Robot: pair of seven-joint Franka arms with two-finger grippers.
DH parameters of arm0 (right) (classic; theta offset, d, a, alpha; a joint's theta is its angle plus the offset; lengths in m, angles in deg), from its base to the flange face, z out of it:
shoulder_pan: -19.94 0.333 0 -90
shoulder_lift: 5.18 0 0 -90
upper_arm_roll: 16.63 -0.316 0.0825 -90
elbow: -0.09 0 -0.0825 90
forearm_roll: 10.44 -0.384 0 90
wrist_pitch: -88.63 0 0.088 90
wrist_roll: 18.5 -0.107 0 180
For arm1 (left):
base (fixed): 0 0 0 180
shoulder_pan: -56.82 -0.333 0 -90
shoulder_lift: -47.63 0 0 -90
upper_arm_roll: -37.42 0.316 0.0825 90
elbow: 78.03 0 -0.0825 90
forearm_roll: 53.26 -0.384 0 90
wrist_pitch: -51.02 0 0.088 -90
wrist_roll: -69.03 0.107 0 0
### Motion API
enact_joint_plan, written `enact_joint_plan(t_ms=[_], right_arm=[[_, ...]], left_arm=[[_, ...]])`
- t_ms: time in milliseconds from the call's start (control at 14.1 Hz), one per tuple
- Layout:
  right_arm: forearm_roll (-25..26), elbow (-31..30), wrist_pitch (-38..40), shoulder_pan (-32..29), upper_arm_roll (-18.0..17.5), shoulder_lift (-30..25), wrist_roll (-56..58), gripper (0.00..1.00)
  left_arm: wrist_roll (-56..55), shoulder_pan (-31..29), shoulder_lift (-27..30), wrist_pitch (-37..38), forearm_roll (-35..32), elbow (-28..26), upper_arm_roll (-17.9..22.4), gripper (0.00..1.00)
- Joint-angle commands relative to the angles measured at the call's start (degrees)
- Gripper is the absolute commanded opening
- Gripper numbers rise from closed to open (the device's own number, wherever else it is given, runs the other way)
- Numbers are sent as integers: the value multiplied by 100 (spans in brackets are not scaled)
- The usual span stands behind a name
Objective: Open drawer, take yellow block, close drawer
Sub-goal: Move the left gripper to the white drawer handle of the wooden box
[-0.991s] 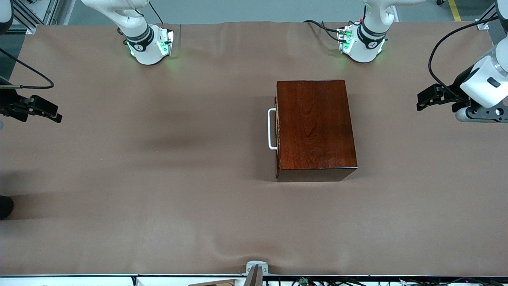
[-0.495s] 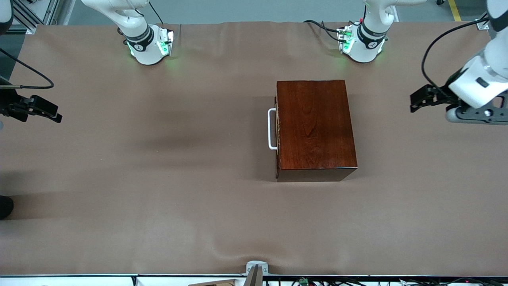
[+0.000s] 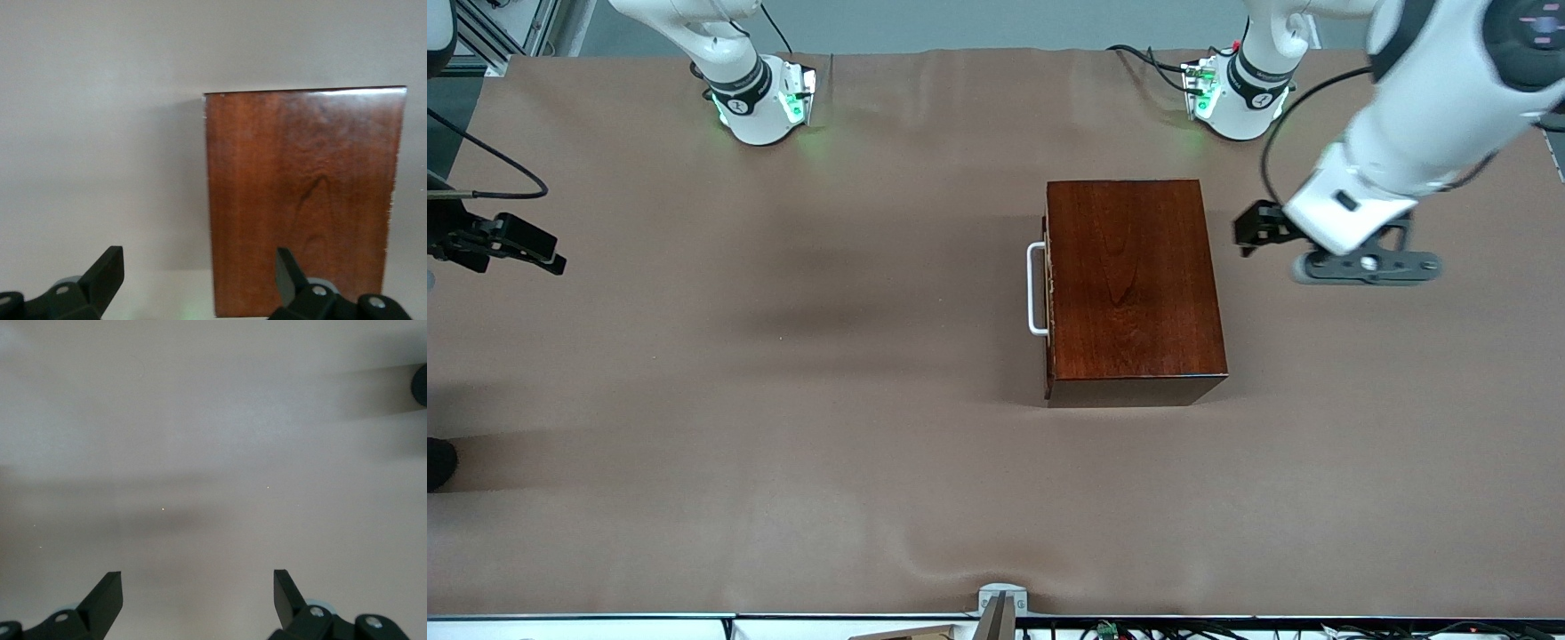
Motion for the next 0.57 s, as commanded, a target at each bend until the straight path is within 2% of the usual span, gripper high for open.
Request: enact_joint_plan(t_ms=[0, 283, 495], right_arm=[[-76, -40, -17, -105, -70, -77, -18, 100], [-76, -40, -17, -105, -70, -77, -18, 100], [-76, -40, -17, -97, -70, -77, -18, 100]], left_arm=[[-659, 535, -443, 57, -194, 530, 23, 100], [-1731, 1379, -1120, -4, -458, 1005, 32, 100], [-2383, 1854, -1472, -416, -467, 1155, 85, 100]])
